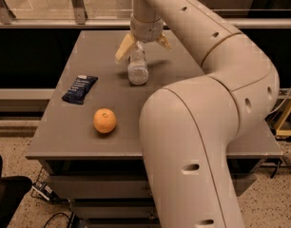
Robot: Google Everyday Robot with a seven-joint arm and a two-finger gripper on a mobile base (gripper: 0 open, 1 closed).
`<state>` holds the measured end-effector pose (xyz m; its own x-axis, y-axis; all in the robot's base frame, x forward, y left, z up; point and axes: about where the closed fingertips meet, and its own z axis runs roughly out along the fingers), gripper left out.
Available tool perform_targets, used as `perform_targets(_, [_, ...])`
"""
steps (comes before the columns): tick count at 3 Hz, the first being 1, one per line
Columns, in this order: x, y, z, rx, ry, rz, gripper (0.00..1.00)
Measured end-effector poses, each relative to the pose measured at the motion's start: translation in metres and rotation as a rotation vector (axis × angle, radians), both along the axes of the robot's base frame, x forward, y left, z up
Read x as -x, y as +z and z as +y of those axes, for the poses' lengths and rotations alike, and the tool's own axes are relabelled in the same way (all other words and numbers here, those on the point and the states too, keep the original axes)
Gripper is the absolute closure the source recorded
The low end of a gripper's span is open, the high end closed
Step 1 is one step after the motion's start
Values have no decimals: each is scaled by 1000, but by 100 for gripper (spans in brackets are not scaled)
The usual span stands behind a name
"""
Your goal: Place blue plastic bottle upright
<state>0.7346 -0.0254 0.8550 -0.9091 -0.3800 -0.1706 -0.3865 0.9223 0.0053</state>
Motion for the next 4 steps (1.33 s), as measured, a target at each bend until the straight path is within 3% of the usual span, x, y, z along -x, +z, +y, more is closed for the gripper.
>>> perform_targets(2, [7,-17,3,-13,-50,55,40])
perform_targets(4, [0,-19,8,-24,-48,37,87])
